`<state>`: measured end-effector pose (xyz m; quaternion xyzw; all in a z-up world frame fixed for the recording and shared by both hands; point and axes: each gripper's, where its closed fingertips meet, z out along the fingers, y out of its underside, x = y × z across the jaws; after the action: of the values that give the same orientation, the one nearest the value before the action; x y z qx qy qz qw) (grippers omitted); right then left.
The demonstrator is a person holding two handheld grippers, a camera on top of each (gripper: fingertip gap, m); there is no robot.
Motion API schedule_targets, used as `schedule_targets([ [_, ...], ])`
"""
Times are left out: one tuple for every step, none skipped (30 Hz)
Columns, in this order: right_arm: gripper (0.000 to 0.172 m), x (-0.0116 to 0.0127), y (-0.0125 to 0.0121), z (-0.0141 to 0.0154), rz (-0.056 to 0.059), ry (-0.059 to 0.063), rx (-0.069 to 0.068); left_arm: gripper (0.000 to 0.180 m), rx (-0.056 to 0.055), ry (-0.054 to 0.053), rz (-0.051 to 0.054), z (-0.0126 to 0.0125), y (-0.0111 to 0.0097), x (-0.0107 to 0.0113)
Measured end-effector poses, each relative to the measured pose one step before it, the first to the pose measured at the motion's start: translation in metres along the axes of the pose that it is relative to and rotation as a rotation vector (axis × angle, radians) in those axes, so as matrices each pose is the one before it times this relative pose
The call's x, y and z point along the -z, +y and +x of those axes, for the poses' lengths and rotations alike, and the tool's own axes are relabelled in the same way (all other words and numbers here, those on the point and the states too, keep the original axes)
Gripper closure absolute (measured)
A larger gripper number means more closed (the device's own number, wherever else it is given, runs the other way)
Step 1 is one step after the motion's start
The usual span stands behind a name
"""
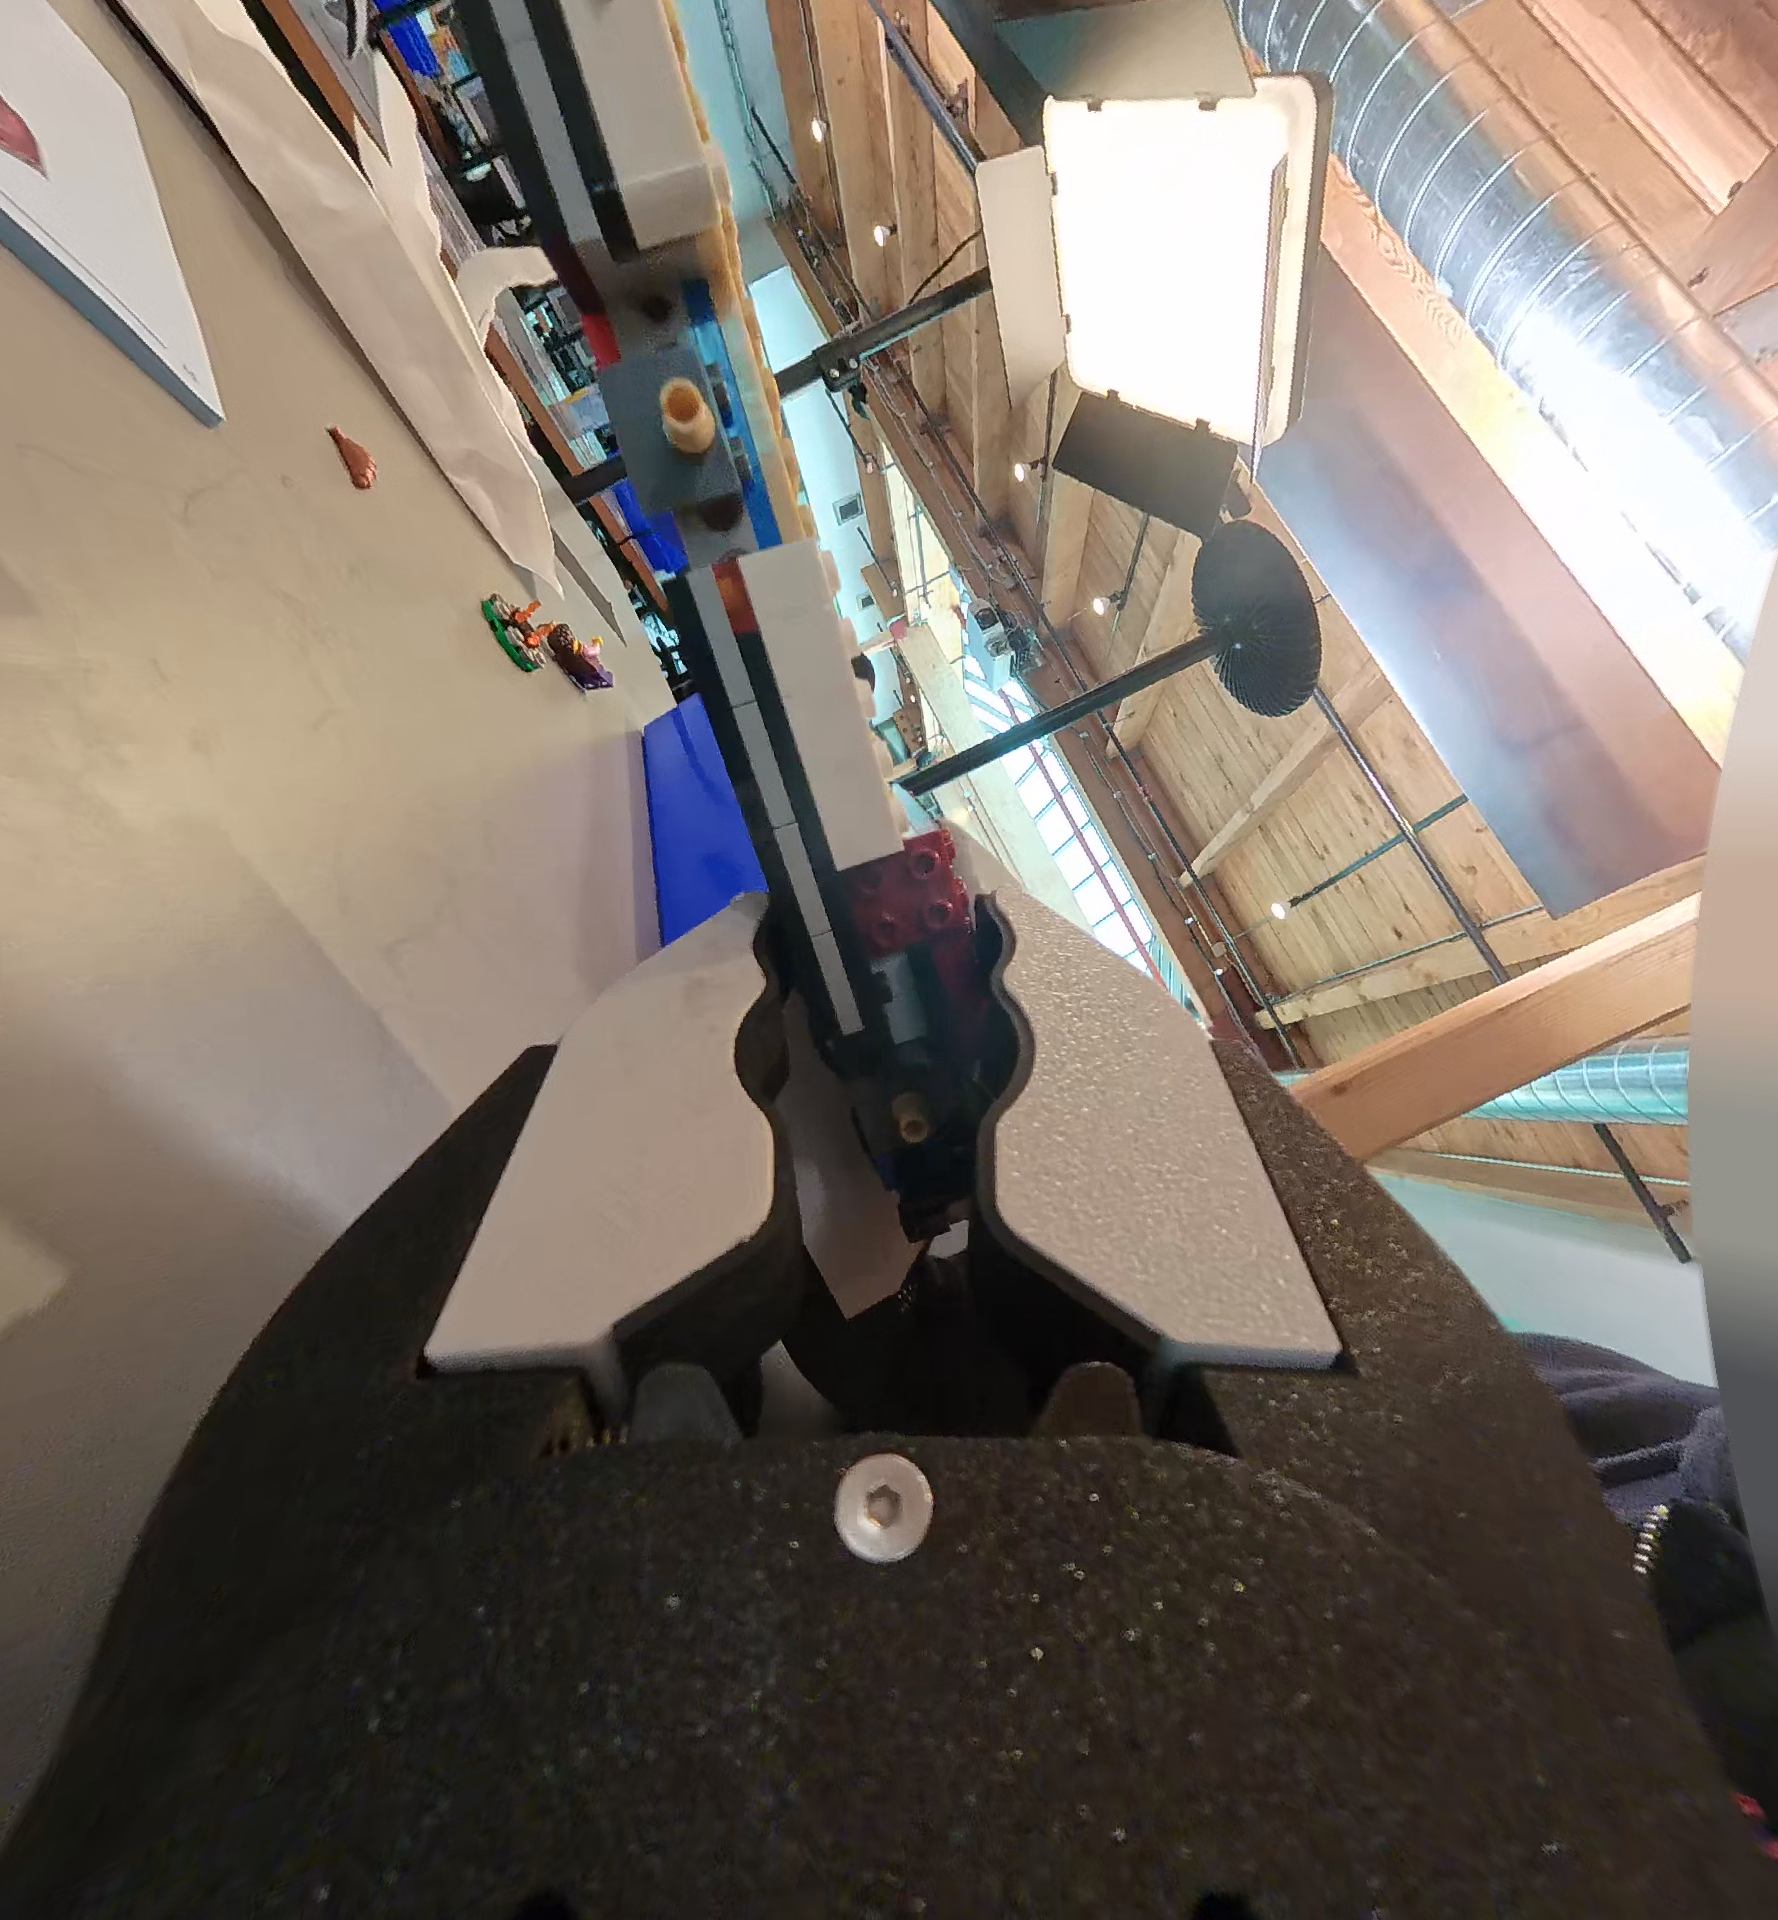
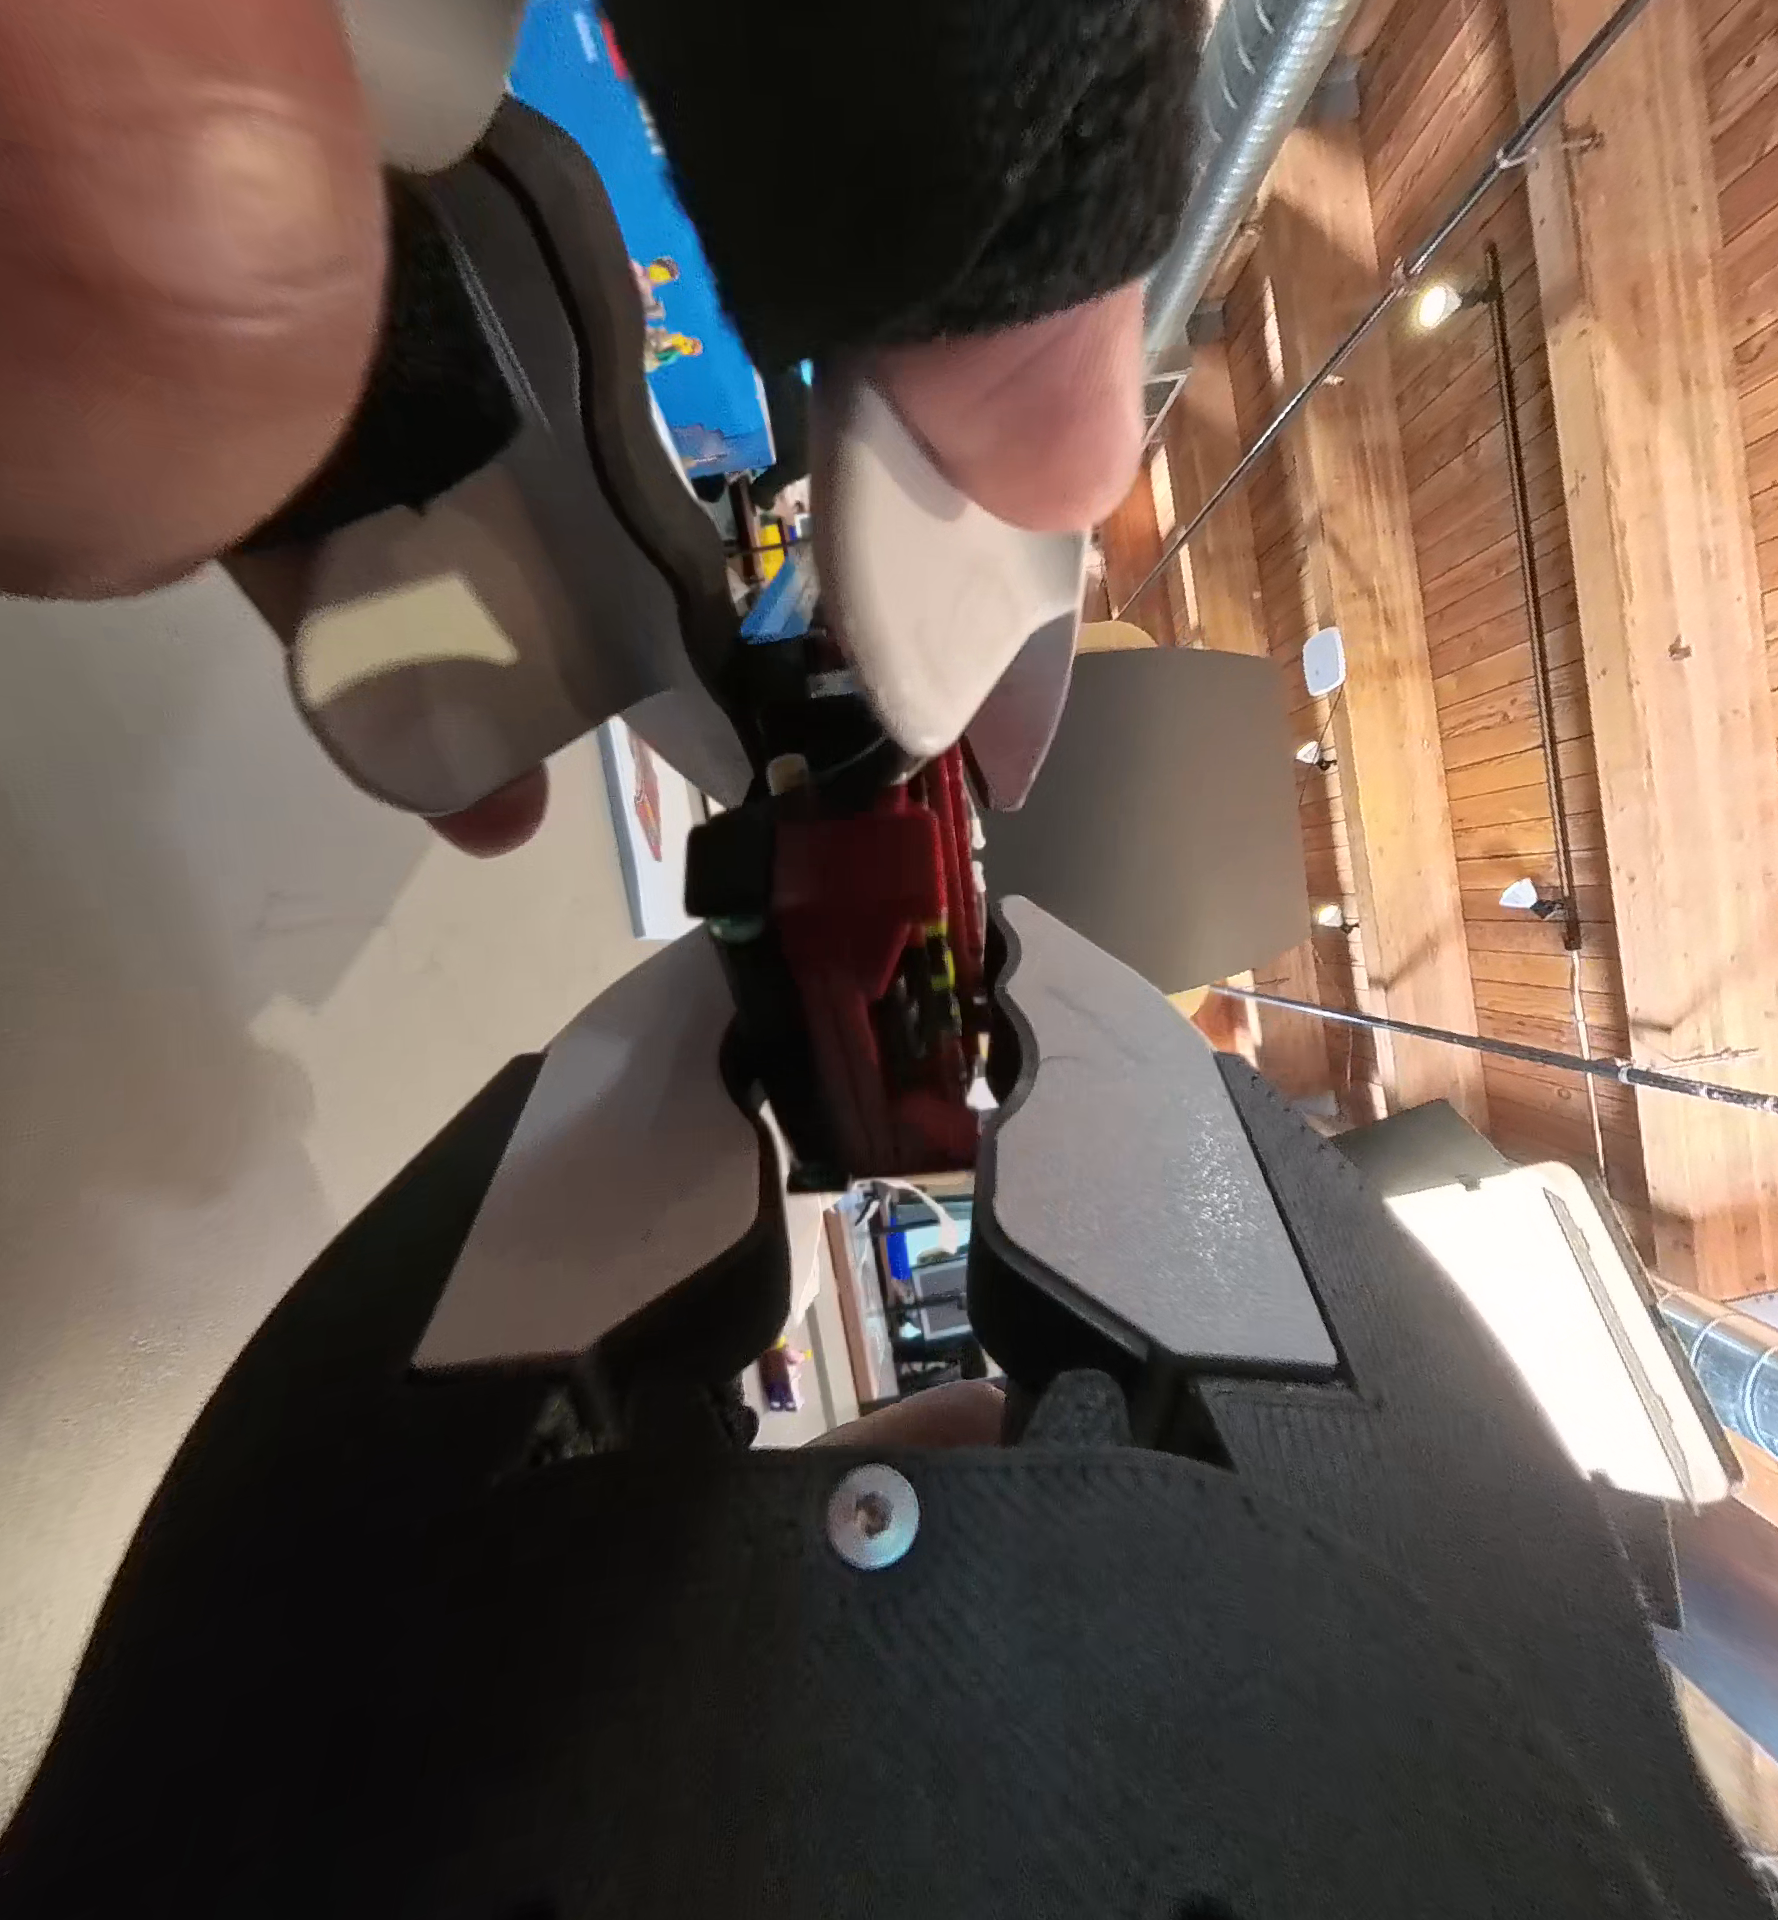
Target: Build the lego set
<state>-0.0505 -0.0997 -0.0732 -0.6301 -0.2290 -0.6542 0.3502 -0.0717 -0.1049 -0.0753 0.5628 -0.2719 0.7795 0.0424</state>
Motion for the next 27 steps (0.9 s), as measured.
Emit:
schedule_targets([
  [0.133, -0.00091, 0.00009, -0.00096, -0.0035, -0.0067, -0.0017, 0.146, -0.0042, -0.002, -0.0042, 0.00039, 0.00133, -0.00033],
  [0.132, -0.00032, -0.00025, -0.00065, -0.0002, -0.0031, 0.0017, 0.146, -0.0038, -0.0043, 0.0065, -0.00019, -0.00059, 0.00033],
  [0.132, -0.00029, 0.00019, -0.00036, -0.0024, -0.0002, 0.0019, 0.147, 0.0006, -0.0006, -0.0006, -0.00011, -0.00017, 0.00019],
  [0.132, -0.00014, 0.0002, -0.00037, -0.0006, -0.0011, 0.0011, 0.147, 0.0021, -0.0016, -0.0002, -0.00037, -0.00003, 0.00017],
  [0.132, -0.00008, 0.00016, -0.00018, 0.0008, 0.0005, 0.0018, 0.147, 0.0043, -0.0003, -0.0005, -0.00027, 0.00029, 0.00016],
  [0.132, 0.00002, 0.00002, 0.00009, 0.0004, 0.0021, 0.0043, 0.147, 0.0031, 0.0025, 0.0, 0.00019, 0.0001, 0.00022],
  [0.132, -0.00001, 0.00002, -0.00012, 0.0, 0.001, 0.0065, 0.147, -0.0004, -0.0002, 0.0002, 0.00002, 0.00005, 0.00016],
  [0.133, -0.00009, 0.00026, -0.00045, -0.0007, -0.002, 0.0072, 0.147, -0.0002, -0.003, -0.0003, -0.00033, 0.00012, 0.0002],
  [0.133, -0.00029, 0.00049, -0.00071, -0.0008, -0.0042, 0.0073, 0.147, 0.0016, -0.0038, -0.0008, -0.00063, 0.00011, -0.00007],
  [0.133, -0.00009, 0.00034, -0.00061, 0.0, -0.0046, 0.0066, 0.147, 0.0045, -0.005, -0.0012, -0.0009, 0.00014, -0.00002],
  [0.135, 0.00008, 0.00019, -0.00052, 0.0004, -0.0041, 0.0053, 0.146, 0.0081, -0.0025, -0.0007, -0.00076, 0.00014, -0.00015],
  [0.135, 0.00011, 0.00018, -0.00073, 0.001, -0.0056, 0.0036, 0.147, 0.0088, -0.0026, 0.0007, -0.00089, 0.00031, -0.00012],
  [0.136, -0.00008, 0.00023, -0.00075, 0.0015, -0.007, 0.0016, 0.147, 0.011, -0.0035, 0.0005, -0.00117, 0.00027, 0.00005],
  [0.136, -0.00004, 0.0003, -0.0006, 0.001, -0.0054, 0.0023, 0.146, 0.0084, -0.0007, 0.0006, -0.0006, 0.00018, -0.00009],
  [0.137, 0.00005, 0.00028, -0.00031, 0.0007, -0.0031, 0.0036, 0.146, 0.0013, -0.003, 0.0003, -0.00044, 0.0002, -0.00007],
  [0.137, 0.00004, 0.00013, 0.00004, 0.0005, -0.0026, 0.0021, 0.146, -0.0031, -0.0023, -0.0002, 0.00007, 0.00019, -0.00005],
  [0.137, -0.00002, 0.00016, -0.00028, -0.0009, -0.0052, -0.0001, 0.146, -0.0012, -0.002, -0.0001, -0.00014, 0.00003, -0.00008],
  [0.137, 0.00001, 0.00028, -0.00084, -0.0022, -0.0072, -0.0012, 0.146, 0.0014, -0.0035, -0.0009, -0.00048, 0.00011, 0.0],
  [0.137, -0.00023, 0.0003, -0.00076, -0.0017, -0.0057, -0.0016, 0.146, 0.0036, -0.0017, -0.0004, -0.00063, 0.00005, -0.00008],
  [0.137, -0.00029, 0.00013, -0.0004, 0.0001, -0.0016, -0.0055, 0.146, 0.0032, 0.0, 0.0003, -0.00046, -0.00013, -0.00008],
  [0.137, -0.00029, 0.00017, 0.00019, 0.0011, 0.0039, -0.0118, 0.146, -0.0018, 0.001, 0.0023, 0.00006, -0.0005, -0.00009],
  [0.137, -0.00018, -0.00008, 0.0008, 0.0004, 0.0092, -0.0111, 0.146, -0.007, 0.0019, 0.0036, 0.00048, -0.00054, -0.00026],
  [0.136, 0.00007, 0.00019, 0.00091, -0.0021, 0.0086, -0.0056, 0.146, -0.007, 0.0026, 0.0025, 0.00067, -0.00063, -0.00035],
  [0.136, 0.00045, 0.00028, 0.00033, -0.0028, 0.0012, -0.0046, 0.146, -0.0024, 0.0018, 0.0008, 0.00029, -0.00019, -0.00033],
  [0.136, 0.00101, -0.00006, 0.00007, 0.0012, -0.0038, -0.0059, 0.146, 0.0039, 0.0016, 0.0034, -0.00017, -0.00053, -0.00007],
  [0.136, 0.00132, -0.00003, 0.00043, 0.003, -0.0014, -0.0045, 0.146, 0.0088, 0.0034, 0.0087, -0.00029, -0.00128, 0.00041],
  [0.135, 0.00126, 0.00028, 0.00061, 0.0002, 0.0018, -0.0005, 0.146, 0.0102, 0.0033, 0.0139, -0.00038, -0.00239, 0.00098],
])
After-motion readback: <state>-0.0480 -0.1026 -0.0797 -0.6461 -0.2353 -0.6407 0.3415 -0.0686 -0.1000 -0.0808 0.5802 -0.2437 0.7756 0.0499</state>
